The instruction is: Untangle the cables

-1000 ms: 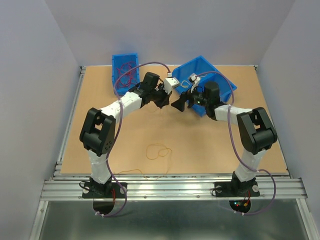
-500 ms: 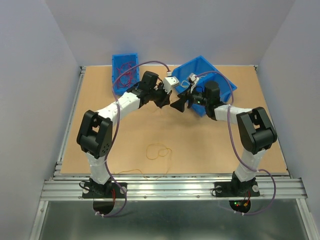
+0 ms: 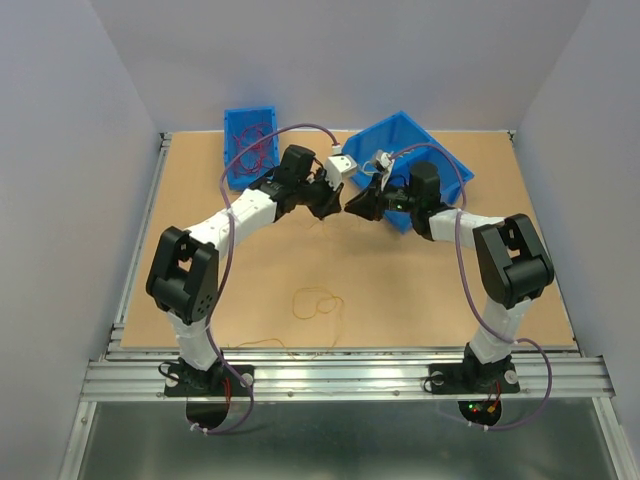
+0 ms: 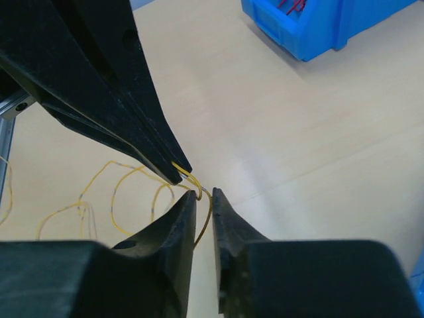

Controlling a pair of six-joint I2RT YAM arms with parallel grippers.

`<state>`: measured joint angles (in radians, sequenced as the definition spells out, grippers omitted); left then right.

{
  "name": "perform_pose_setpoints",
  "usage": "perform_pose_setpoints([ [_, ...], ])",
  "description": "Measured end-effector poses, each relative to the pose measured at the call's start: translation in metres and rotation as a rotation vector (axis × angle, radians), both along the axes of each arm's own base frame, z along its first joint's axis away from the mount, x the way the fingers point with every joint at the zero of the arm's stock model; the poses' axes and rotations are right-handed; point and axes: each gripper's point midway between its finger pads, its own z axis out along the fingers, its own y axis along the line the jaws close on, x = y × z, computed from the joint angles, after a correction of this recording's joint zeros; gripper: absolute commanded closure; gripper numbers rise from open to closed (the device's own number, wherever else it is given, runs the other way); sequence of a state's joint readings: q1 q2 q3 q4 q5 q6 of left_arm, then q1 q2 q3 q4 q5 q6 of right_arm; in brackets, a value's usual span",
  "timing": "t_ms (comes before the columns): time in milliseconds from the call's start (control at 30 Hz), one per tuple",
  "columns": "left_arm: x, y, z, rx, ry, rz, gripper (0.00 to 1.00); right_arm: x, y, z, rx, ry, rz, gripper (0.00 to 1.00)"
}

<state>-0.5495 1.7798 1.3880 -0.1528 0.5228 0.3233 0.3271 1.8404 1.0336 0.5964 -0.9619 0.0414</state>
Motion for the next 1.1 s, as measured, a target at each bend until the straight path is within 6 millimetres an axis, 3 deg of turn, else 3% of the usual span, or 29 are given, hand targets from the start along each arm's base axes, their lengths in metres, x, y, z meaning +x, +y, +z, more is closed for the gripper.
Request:
perform_pose_setpoints([
  [100, -0.002, 0.002, 0.003, -0.005, -0.003, 0.007, 1.0, -0.001, 0.0, 0.001, 0.002, -0.005, 0.009, 0.97],
  [133, -0.002, 0.002, 0.003, -0.005, -0.004, 0.012, 0.89, -0.001, 0.0, 0.001, 0.002, -0.005, 0.01, 0.99],
  [300, 0.003, 0.002, 0.006, -0.015, -0.019, 0.035, 0.59, 0.0, 0.0, 0.001, 0.005, 0.006, -0.002, 0.99],
  [400, 0.007, 0.006, 0.009, -0.031, -0.038, 0.063, 0.55, 0.008, -0.001, 0.002, 0.009, 0.026, -0.056, 1.0],
  [500, 0.011, 0.012, 0.014, -0.053, -0.057, 0.093, 0.43, 0.019, -0.002, 0.005, 0.019, 0.044, -0.116, 1.0],
  [600, 0.022, 0.029, 0.026, -0.091, -0.093, 0.165, 0.37, 0.039, -0.002, 0.013, 0.043, 0.047, -0.188, 1.0],
  [800, 0.04, 0.065, 0.058, -0.157, -0.204, 0.316, 0.33, 0.108, -0.013, 0.037, 0.108, 0.036, -0.458, 0.99],
  [1000, 0.045, 0.076, 0.078, -0.188, -0.298, 0.384, 0.33, 0.156, -0.031, 0.066, 0.192, -0.041, -0.649, 0.99],
  [1100, 0.049, 0.078, 0.081, -0.193, -0.321, 0.404, 0.33, 0.173, -0.043, 0.069, 0.244, -0.066, -0.69, 0.99],
])
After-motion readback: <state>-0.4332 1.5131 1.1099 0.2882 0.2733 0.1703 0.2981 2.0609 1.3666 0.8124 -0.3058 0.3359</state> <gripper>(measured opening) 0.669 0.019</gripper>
